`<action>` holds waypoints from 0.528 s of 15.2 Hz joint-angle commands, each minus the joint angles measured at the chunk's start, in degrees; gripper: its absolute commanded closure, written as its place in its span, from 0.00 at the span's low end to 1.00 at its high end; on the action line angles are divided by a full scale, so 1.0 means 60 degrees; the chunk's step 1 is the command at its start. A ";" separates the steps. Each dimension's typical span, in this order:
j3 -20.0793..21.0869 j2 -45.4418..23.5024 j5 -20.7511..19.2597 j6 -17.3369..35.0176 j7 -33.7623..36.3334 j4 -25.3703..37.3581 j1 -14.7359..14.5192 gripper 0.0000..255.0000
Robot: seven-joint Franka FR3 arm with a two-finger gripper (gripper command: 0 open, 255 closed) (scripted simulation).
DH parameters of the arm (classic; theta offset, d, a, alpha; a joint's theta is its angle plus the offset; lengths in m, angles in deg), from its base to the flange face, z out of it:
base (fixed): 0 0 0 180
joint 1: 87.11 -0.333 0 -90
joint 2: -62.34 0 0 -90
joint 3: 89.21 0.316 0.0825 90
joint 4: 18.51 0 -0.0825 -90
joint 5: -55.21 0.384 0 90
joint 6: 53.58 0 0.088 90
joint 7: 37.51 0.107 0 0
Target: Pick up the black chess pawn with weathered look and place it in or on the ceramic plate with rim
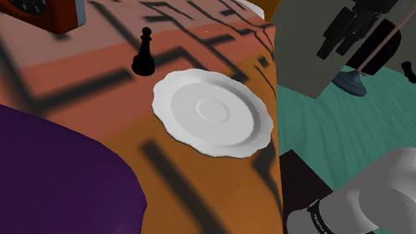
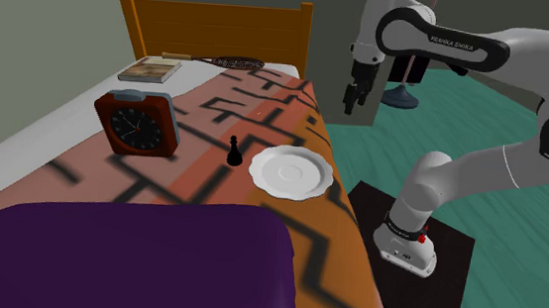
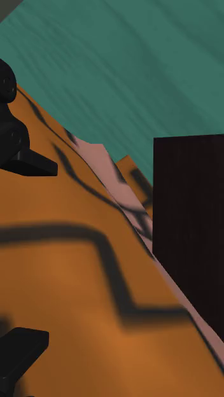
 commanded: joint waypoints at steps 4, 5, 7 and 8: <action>0.0482 -0.0750 0.0350 0.0211 0.0425 0.0438 -0.0193 0.00; 0.0640 -0.1011 0.0453 0.0276 0.0564 0.0603 -0.0251 0.00; 0.0949 -0.1547 0.0637 0.0395 0.0840 0.0964 -0.0361 0.00; 0.1101 -0.1822 0.0717 0.0448 0.0979 0.1159 -0.0413 0.00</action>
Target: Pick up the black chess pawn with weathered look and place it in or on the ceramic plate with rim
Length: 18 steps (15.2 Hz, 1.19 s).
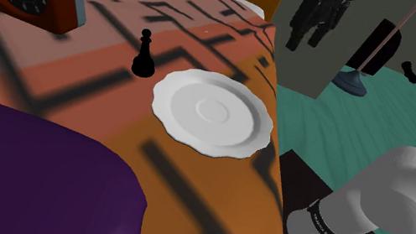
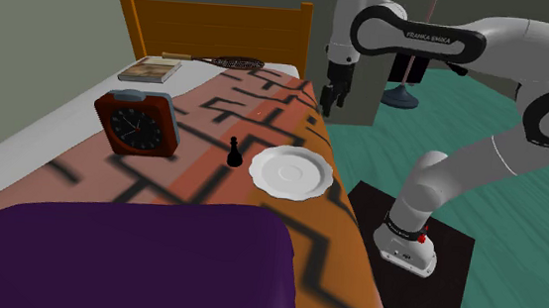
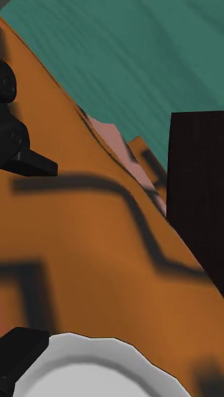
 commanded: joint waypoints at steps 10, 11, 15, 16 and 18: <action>0.1614 -0.3227 0.0408 0.0332 0.1560 0.2626 -0.0487 0.00; 0.1755 -0.3560 0.0385 0.0324 0.1714 0.2939 -0.0534 0.00; 0.2304 -0.4965 0.0174 0.0208 0.2357 0.4327 -0.0759 0.00; 0.2434 -0.5338 0.0091 0.0155 0.2525 0.4712 -0.0833 0.00; 0.2678 -0.6115 -0.0114 0.0012 0.2864 0.5540 -0.1015 0.00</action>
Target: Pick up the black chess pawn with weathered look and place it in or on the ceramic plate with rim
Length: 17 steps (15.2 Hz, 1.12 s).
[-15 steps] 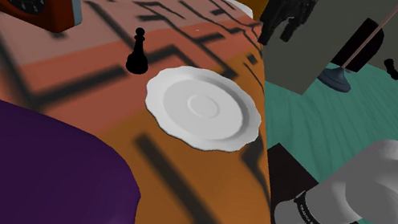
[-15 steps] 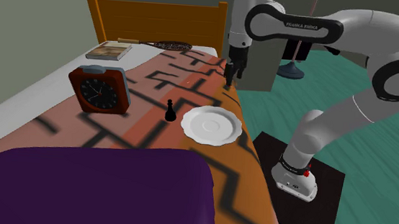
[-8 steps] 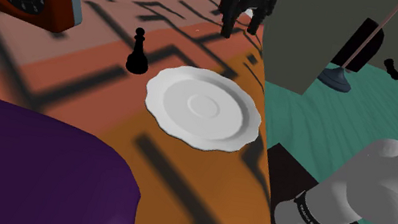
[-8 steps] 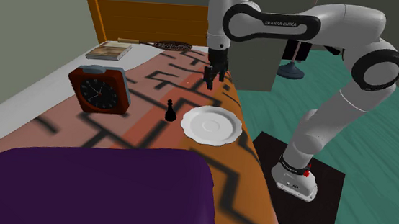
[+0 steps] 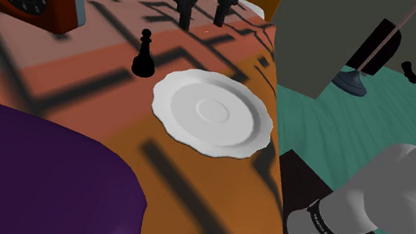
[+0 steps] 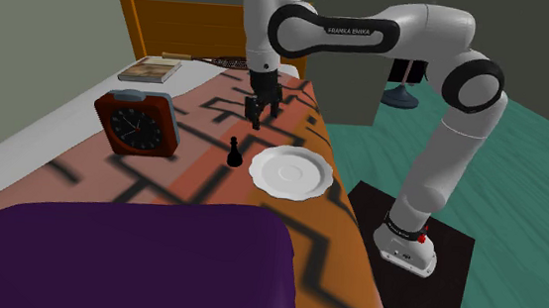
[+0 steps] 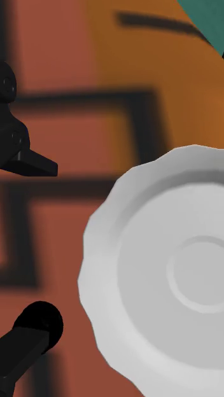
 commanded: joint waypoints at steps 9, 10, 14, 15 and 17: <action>0.0724 -0.3585 -0.1187 -0.1025 0.1351 0.4158 -0.1300 0.00; 0.0722 -0.3501 -0.1151 -0.0854 0.1338 0.3907 -0.1259 0.00; 0.0716 -0.3236 -0.1042 -0.0214 0.1293 0.3018 -0.1132 0.00; 0.0714 -0.3150 -0.1007 0.0027 0.1278 0.2697 -0.1092 0.00; 0.0712 -0.3149 -0.1006 0.0027 0.1278 0.2695 -0.1093 0.00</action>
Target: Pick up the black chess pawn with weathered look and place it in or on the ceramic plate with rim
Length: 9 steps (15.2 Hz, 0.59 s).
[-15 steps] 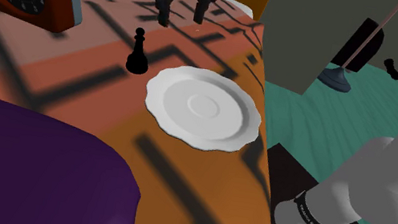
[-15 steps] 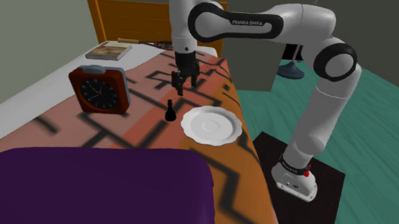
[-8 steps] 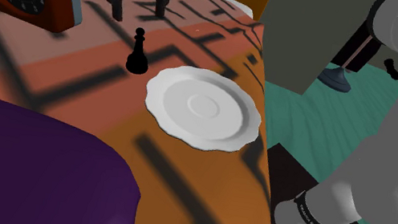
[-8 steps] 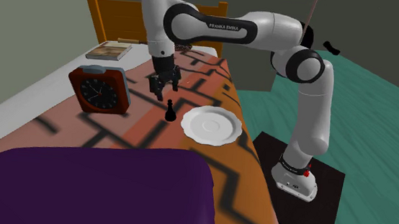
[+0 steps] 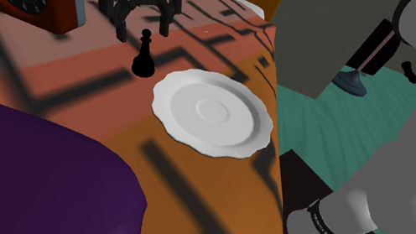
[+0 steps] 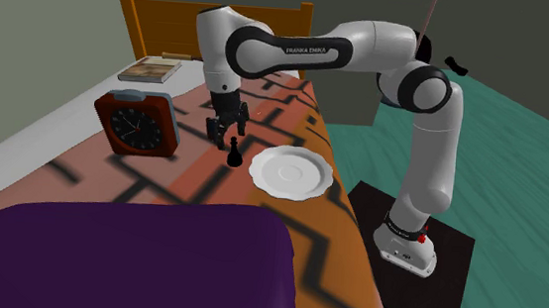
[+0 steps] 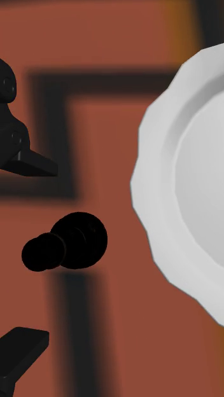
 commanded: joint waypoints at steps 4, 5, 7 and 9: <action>-0.0001 0.0030 0.0012 0.0059 -0.0006 -0.0083 0.0013 0.00; -0.0001 0.0030 0.0012 0.0059 -0.0006 -0.0083 0.0013 0.00; -0.0001 0.0029 0.0011 0.0057 -0.0005 -0.0080 0.0012 1.00; -0.0001 0.0029 0.0011 0.0057 -0.0005 -0.0080 0.0012 1.00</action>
